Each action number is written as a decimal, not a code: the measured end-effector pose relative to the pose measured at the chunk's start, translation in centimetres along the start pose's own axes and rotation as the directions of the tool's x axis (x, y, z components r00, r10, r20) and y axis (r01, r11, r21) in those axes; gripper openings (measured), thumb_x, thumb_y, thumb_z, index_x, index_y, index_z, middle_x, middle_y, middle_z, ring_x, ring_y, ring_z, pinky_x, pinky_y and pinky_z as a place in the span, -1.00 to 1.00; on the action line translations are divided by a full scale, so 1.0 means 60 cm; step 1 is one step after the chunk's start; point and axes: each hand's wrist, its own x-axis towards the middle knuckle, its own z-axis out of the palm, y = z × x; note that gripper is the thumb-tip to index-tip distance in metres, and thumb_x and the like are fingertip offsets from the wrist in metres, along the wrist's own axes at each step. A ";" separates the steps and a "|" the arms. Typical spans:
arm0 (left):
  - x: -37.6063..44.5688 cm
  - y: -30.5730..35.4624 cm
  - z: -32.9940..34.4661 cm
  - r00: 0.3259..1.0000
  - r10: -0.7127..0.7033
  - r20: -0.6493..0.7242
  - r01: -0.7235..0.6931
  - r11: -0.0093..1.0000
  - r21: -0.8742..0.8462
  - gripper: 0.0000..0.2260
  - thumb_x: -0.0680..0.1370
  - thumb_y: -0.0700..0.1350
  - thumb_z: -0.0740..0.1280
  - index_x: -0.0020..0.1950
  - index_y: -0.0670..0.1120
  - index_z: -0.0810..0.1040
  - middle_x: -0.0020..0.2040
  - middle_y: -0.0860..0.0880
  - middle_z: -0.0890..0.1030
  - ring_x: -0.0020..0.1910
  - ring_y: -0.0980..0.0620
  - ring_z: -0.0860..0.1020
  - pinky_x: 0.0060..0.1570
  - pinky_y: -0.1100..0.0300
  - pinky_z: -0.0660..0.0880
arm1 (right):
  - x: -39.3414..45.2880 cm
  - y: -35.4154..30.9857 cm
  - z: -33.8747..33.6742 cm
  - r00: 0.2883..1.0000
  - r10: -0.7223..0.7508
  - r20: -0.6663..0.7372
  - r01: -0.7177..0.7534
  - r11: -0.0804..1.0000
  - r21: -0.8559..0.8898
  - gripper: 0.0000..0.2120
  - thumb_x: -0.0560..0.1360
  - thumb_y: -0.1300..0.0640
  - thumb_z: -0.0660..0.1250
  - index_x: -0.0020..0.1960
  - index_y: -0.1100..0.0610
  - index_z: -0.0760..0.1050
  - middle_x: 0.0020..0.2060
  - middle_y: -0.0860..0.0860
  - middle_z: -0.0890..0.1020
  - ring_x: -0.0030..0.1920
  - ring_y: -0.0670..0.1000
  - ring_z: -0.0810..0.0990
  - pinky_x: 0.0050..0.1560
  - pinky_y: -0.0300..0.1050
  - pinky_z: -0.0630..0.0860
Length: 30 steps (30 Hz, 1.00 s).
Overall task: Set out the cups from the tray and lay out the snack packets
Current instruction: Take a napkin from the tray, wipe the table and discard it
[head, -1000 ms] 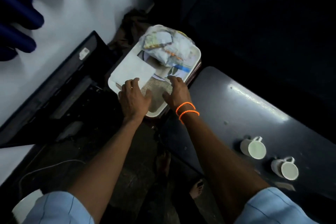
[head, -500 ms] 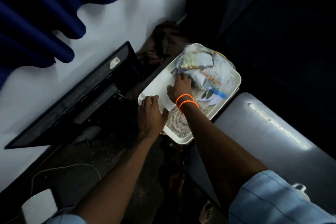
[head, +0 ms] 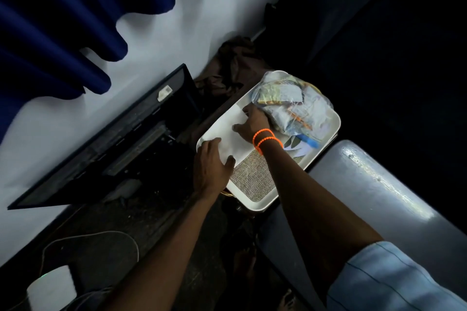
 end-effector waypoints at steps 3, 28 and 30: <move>-0.001 0.000 0.002 1.000 0.001 -0.005 -0.001 1.000 0.005 -0.46 0.46 -0.06 0.50 0.40 -0.16 0.49 0.33 -0.13 0.56 0.36 -0.16 0.49 0.29 -0.06 0.49 | 0.001 0.002 0.000 0.999 0.012 0.052 -0.011 1.000 -0.017 -0.32 0.35 0.05 0.59 0.39 0.18 0.43 0.27 0.17 0.55 0.27 0.19 0.53 0.22 -0.01 0.50; 0.091 0.037 -0.022 0.980 0.056 0.190 0.097 0.700 -0.708 -0.26 0.33 -0.23 0.67 0.47 -0.08 0.50 0.37 -0.02 0.61 0.41 0.03 0.54 0.35 0.00 0.56 | -0.067 0.119 -0.131 0.951 -0.307 0.025 0.253 0.824 0.507 -0.72 0.41 0.46 0.46 0.00 0.17 0.54 -0.11 0.10 0.63 -0.08 0.03 0.59 0.00 0.00 0.53; 0.085 0.038 -0.013 0.966 0.097 0.238 0.101 0.708 -0.699 -0.32 0.31 -0.21 0.69 0.40 -0.07 0.57 0.31 -0.01 0.67 0.35 0.05 0.59 0.37 -0.08 0.55 | -0.071 0.136 -0.122 0.955 -0.290 0.056 0.237 0.866 0.441 -0.70 0.39 0.47 0.47 0.04 0.23 0.53 -0.16 0.01 0.60 -0.16 -0.09 0.55 -0.09 -0.14 0.52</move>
